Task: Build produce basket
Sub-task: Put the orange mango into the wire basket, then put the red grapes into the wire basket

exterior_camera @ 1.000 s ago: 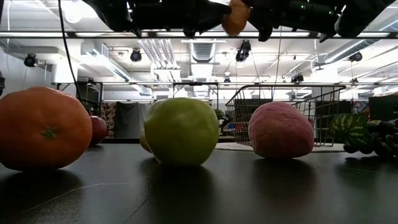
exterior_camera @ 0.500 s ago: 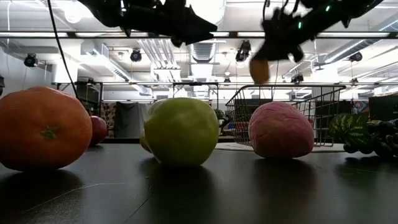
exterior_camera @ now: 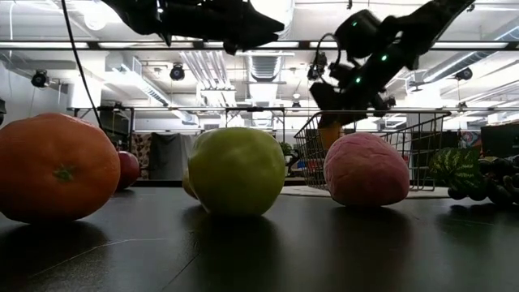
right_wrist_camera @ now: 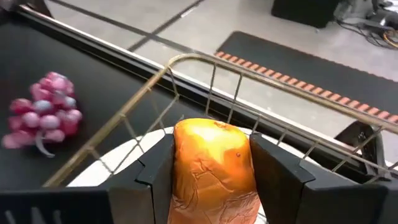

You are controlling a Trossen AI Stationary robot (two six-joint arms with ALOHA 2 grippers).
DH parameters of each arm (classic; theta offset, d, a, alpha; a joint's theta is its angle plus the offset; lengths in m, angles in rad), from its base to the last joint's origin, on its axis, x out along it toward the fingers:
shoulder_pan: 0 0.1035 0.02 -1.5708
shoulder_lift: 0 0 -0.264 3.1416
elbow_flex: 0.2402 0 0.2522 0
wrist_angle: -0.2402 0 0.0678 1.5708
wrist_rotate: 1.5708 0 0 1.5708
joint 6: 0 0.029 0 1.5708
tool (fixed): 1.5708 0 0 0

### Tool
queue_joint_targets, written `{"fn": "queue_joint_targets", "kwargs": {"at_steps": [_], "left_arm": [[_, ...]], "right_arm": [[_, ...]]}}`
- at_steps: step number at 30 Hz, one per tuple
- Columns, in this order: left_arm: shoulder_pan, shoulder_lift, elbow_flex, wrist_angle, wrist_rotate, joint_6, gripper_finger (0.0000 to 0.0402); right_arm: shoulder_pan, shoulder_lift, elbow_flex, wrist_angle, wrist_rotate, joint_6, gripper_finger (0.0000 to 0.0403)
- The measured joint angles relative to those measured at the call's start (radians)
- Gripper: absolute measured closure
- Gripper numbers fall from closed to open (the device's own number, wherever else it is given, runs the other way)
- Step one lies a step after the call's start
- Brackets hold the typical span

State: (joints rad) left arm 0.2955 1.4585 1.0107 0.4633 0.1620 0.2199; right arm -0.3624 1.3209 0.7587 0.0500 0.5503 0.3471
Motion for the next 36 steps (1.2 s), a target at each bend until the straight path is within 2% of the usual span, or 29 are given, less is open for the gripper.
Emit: {"fn": "queue_joint_targets", "kwargs": {"at_steps": [8,18,21,30,36], "left_arm": [[0.000,-0.003,-0.001,0.000,-0.004,-0.002,0.0123],[-0.001,-0.003,-0.002,0.000,-0.003,-0.003,0.0123],[-0.001,-0.003,-0.002,-0.001,-0.003,-0.003,0.0123],[-0.002,-0.003,-0.002,0.000,-0.003,-0.004,0.0123],[-0.002,-0.003,-0.002,-0.010,-0.003,-0.039,0.0123]], "right_arm": [[-0.030,0.069,0.018,-0.002,-0.001,0.023,0.0220],[-0.034,0.094,0.018,-0.001,-0.029,0.054,0.0215],[-0.038,0.095,0.018,-0.001,-0.061,0.065,0.0201],[-0.038,0.093,0.018,-0.002,-0.061,0.068,0.0126],[-0.038,0.010,0.018,-0.057,-0.062,0.031,0.0114]]}}
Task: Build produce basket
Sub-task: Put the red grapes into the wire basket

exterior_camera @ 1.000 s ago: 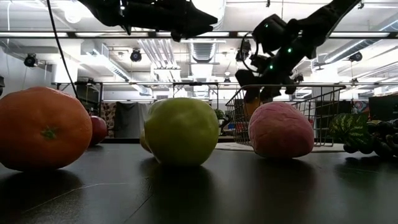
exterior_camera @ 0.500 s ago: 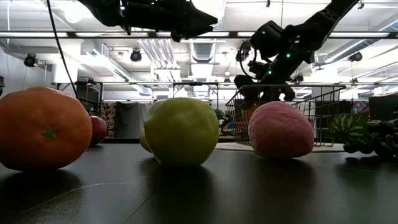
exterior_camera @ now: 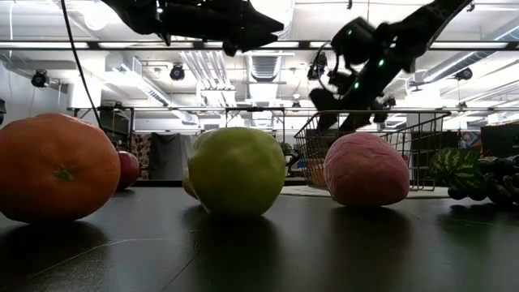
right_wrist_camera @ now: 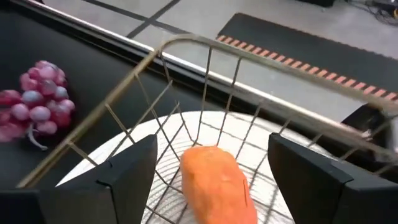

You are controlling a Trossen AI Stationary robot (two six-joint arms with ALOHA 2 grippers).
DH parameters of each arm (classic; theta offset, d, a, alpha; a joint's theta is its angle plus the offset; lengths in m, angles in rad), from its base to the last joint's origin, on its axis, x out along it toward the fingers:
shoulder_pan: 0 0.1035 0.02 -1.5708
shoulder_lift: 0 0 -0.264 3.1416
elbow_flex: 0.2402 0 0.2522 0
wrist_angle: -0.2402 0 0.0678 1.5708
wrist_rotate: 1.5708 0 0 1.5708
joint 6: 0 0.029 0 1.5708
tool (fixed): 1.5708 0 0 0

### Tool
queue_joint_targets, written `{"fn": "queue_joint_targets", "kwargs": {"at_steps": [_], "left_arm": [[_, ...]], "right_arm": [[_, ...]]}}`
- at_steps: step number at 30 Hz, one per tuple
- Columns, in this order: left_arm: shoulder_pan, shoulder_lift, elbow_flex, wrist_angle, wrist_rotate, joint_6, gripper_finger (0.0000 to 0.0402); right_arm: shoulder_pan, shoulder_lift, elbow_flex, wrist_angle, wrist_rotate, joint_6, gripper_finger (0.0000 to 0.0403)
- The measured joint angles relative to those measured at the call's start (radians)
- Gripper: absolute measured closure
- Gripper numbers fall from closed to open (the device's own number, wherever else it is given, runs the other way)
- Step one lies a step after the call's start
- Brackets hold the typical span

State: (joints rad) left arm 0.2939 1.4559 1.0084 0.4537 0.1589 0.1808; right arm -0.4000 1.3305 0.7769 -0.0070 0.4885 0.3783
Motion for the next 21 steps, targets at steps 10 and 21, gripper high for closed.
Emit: {"fn": "queue_joint_targets", "kwargs": {"at_steps": [10,21], "left_arm": [[-0.001,0.000,0.000,-0.238,-0.039,-0.022,0.0123],[0.039,0.011,0.009,-0.670,-0.465,-0.357,0.0123]], "right_arm": [[0.007,-0.314,0.000,-0.135,-0.320,-0.095,0.0141],[0.116,-0.496,0.000,-0.173,-0.522,-0.161,0.0168]]}}
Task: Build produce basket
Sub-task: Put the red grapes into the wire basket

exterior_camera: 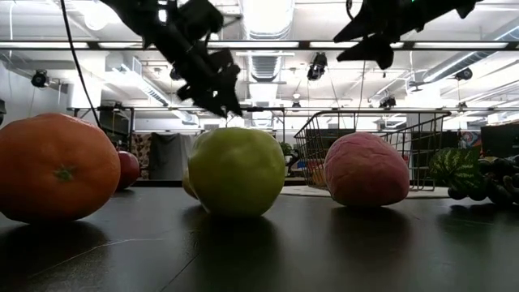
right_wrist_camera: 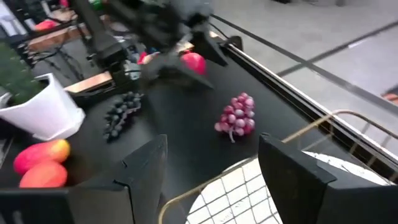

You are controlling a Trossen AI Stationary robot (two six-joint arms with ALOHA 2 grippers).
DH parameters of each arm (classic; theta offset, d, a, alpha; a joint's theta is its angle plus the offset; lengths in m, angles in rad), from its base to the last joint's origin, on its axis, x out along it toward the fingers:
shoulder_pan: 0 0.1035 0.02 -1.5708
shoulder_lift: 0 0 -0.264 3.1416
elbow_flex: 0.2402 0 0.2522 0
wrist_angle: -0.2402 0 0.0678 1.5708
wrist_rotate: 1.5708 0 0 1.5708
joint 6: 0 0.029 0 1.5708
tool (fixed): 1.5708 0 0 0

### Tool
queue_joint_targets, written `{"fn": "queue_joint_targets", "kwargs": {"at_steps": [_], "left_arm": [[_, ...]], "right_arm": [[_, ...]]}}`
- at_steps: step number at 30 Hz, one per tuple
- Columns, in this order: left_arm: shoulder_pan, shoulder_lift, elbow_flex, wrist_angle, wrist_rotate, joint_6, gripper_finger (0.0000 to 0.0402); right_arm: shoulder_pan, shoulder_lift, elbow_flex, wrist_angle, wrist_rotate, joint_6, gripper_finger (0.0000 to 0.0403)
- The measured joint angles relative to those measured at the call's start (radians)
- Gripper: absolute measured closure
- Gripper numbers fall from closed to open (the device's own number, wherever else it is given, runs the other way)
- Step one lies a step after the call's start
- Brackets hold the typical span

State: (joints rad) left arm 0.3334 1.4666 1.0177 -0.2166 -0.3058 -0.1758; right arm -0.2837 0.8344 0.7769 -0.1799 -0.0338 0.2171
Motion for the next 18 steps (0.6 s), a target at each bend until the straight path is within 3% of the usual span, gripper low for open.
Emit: {"fn": "queue_joint_targets", "kwargs": {"at_steps": [5,18], "left_arm": [[0.031,0.063,-0.009,-0.022,0.000,-0.242,0.0132],[0.079,0.200,-0.001,0.004,0.013,-0.314,0.0155]], "right_arm": [[0.025,0.004,0.000,0.000,0.007,-0.020,0.0170],[0.029,0.064,0.000,-0.004,0.008,-0.017,0.0170]]}}
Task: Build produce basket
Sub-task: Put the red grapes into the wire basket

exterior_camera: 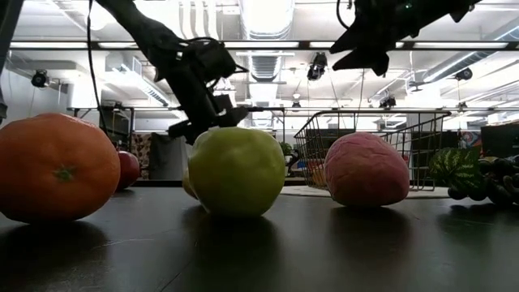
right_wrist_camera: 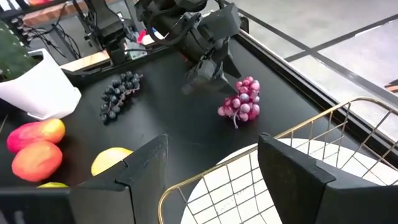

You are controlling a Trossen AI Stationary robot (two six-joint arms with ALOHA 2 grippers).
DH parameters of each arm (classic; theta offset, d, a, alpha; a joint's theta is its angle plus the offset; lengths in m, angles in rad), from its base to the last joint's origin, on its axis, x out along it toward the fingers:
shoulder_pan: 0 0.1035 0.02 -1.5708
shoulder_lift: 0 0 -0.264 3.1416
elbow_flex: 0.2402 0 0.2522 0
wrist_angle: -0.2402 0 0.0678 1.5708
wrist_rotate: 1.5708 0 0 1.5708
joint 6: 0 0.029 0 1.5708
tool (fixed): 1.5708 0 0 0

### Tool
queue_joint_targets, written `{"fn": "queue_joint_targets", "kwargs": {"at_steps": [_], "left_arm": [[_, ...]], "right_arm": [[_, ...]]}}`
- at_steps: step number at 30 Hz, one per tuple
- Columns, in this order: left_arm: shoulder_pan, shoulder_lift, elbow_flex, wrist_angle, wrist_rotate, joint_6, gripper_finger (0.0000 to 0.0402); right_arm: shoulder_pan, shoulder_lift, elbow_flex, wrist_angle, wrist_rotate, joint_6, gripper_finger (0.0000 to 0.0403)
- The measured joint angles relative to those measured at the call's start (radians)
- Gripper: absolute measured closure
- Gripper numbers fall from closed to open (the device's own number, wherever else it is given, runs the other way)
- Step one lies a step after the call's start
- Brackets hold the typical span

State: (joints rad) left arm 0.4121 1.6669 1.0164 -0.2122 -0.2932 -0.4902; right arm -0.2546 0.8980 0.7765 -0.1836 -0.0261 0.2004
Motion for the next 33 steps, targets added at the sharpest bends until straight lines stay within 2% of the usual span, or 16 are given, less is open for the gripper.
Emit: {"fn": "queue_joint_targets", "kwargs": {"at_steps": [10,16,21,29,31,33], "left_arm": [[0.007,0.079,-0.002,0.029,-0.007,-0.010,0.0156],[0.007,0.080,-0.002,0.030,-0.007,-0.010,0.0164],[0.007,0.077,-0.002,0.030,0.000,-0.012,0.0224],[0.004,0.074,-0.003,0.033,0.008,-0.027,0.0365],[0.004,0.070,-0.003,0.032,0.011,-0.027,0.0389],[0.004,0.064,-0.004,0.029,0.013,-0.027,0.0395]], "right_arm": [[0.000,0.007,0.000,0.001,0.000,0.010,0.0170],[0.000,0.007,0.000,0.001,0.001,0.009,0.0170],[0.000,0.007,0.000,0.001,0.001,0.009,0.0170],[0.000,0.007,0.000,0.001,0.001,0.009,0.0170],[0.000,0.007,0.000,0.000,0.001,0.009,0.0170],[0.000,0.007,0.000,0.000,0.001,0.009,0.0170]]}}
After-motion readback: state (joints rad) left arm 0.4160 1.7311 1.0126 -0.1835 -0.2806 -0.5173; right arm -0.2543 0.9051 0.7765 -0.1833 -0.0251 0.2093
